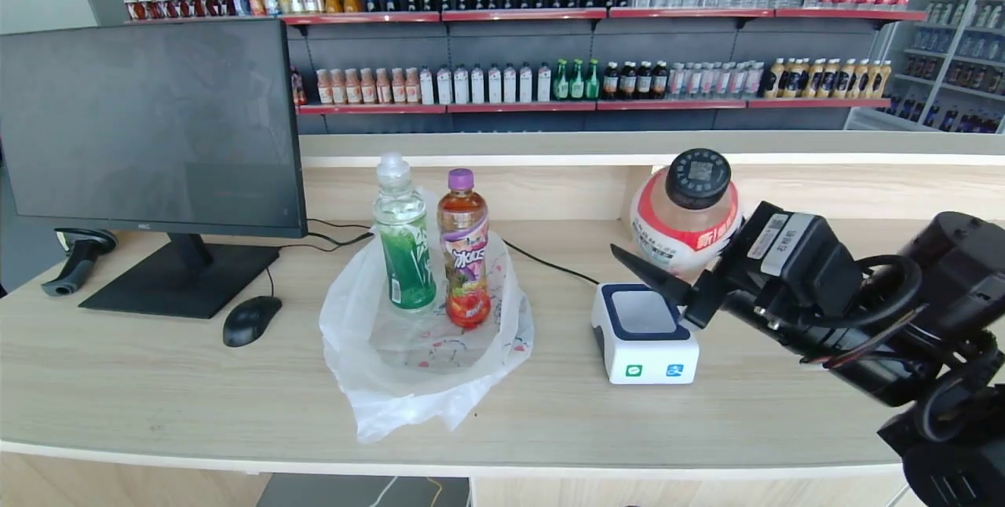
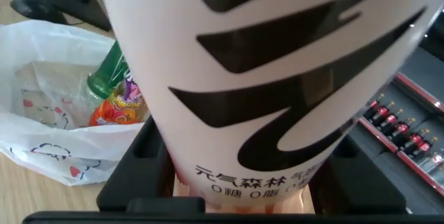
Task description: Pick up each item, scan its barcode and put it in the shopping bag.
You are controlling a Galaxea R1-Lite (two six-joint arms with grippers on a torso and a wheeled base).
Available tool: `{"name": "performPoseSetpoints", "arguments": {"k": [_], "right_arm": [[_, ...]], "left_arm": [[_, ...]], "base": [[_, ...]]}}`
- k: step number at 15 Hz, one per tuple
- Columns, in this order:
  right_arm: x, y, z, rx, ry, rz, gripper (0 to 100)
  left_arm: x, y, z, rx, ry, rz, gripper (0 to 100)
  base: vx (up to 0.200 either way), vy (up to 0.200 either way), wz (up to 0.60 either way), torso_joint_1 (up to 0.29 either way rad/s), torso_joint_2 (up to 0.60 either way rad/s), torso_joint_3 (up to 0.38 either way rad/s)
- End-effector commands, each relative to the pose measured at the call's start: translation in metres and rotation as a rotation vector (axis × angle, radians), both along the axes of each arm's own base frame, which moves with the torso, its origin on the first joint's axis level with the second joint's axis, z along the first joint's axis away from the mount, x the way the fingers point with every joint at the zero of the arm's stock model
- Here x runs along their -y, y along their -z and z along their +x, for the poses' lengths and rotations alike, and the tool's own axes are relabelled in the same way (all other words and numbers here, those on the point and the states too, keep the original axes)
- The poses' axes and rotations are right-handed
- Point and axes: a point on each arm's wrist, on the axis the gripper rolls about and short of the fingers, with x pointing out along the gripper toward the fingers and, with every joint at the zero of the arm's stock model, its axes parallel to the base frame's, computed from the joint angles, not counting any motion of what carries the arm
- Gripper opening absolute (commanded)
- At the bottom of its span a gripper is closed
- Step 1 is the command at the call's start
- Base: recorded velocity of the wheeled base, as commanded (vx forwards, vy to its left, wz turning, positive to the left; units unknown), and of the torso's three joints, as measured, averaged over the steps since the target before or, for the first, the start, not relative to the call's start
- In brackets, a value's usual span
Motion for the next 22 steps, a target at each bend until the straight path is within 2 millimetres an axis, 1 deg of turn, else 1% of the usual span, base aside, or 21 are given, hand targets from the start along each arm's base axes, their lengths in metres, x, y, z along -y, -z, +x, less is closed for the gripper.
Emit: {"name": "performPoseSetpoints", "arguments": {"k": [1, 2, 3, 5, 6, 8, 9, 10, 11, 13, 22], "right_arm": [[0.002, 0.020, 0.002, -0.027, 0.015, -0.059, 0], [0.002, 0.024, 0.004, 0.001, 0.006, -0.095, 0], [0.000, 0.027, 0.009, 0.049, -0.043, -0.144, 0], [-0.001, 0.037, 0.015, 0.064, -0.108, -0.194, 0], [0.004, 0.045, 0.022, 0.059, -0.116, -0.219, 0], [0.016, 0.054, 0.041, 0.060, -0.091, -0.232, 0], [0.026, 0.050, 0.050, 0.083, -0.074, -0.231, 0], [0.030, 0.049, 0.057, 0.097, -0.061, -0.230, 0], [0.029, 0.054, 0.062, 0.094, -0.070, -0.238, 0], [0.030, 0.062, 0.061, 0.077, -0.072, -0.254, 0], [0.031, 0.066, 0.073, 0.082, -0.055, -0.257, 0]], "left_arm": [[0.000, 0.000, 0.000, 0.000, 0.000, 0.000, 100], [0.000, 0.000, 0.000, 0.000, 0.000, 0.000, 100], [0.000, 0.000, 0.000, 0.000, 0.000, 0.000, 100], [0.000, 0.000, 0.000, 0.000, 0.000, 0.000, 100], [0.000, 0.000, 0.000, 0.000, 0.000, 0.000, 100], [0.000, 0.000, 0.000, 0.000, 0.000, 0.000, 100], [0.000, 0.000, 0.000, 0.000, 0.000, 0.000, 100], [0.000, 0.000, 0.000, 0.000, 0.000, 0.000, 100], [0.000, 0.000, 0.000, 0.000, 0.000, 0.000, 100], [0.000, 0.000, 0.000, 0.000, 0.000, 0.000, 100], [0.000, 0.000, 0.000, 0.000, 0.000, 0.000, 100]], "base": [[0.000, 0.000, 0.00, 0.000, 0.00, 0.000], [0.000, 0.000, 0.00, 0.000, 0.00, 0.000], [0.000, 0.000, 0.00, 0.000, 0.00, 0.000], [0.000, 0.000, 0.00, 0.000, 0.00, 0.000], [0.000, 0.000, 0.00, 0.000, 0.00, 0.000], [0.000, 0.000, 0.00, 0.000, 0.00, 0.000], [0.000, 0.000, 0.00, 0.000, 0.00, 0.000], [0.000, 0.000, 0.00, 0.000, 0.00, 0.000], [0.000, 0.000, 0.00, 0.000, 0.00, 0.000], [0.000, 0.000, 0.00, 0.000, 0.00, 0.000], [0.000, 0.000, 0.00, 0.000, 0.00, 0.000]]}}
